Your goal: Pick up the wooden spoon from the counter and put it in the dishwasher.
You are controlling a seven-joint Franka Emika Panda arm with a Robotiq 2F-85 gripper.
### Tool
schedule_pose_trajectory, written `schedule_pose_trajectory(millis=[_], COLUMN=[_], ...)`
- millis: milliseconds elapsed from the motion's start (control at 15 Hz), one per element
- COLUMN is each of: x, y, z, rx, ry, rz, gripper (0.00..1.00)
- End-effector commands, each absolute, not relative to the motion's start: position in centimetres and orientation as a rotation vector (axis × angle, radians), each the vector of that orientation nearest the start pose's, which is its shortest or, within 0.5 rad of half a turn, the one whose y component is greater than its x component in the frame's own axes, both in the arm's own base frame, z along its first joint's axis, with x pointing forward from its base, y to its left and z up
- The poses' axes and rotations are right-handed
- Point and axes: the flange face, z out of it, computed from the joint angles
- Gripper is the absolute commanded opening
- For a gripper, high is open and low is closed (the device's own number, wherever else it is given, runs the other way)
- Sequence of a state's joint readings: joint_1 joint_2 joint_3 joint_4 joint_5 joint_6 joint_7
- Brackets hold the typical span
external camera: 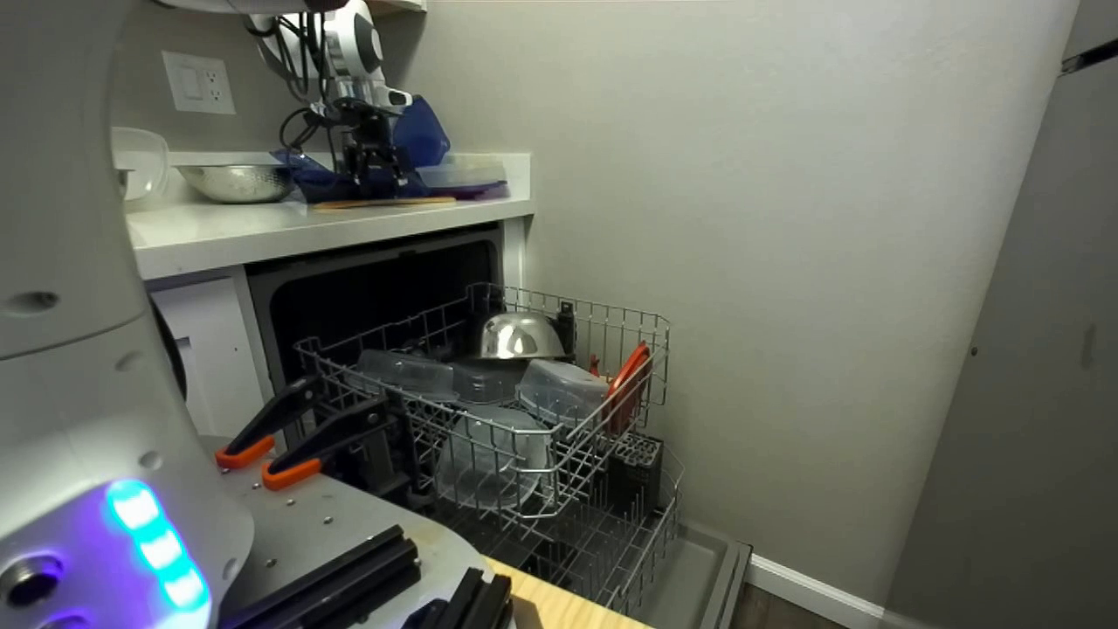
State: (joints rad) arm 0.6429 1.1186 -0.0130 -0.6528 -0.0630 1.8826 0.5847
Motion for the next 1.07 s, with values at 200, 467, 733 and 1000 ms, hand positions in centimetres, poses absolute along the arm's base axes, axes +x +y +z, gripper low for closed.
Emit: schedule_pose_trajectory(millis=[200,467,733,1000], x=[66.0,66.9,67.2,66.7], y=[48.2,47.3,47.3,48.0], z=[29.8,29.9,29.7,28.6], rx=[-3.150,-3.129,-3.085,-3.078], ry=[0.131,0.300,0.431,0.508], rz=[-0.294,-0.338,-0.364,-0.365], gripper=[1.00,1.00,1.00,1.00])
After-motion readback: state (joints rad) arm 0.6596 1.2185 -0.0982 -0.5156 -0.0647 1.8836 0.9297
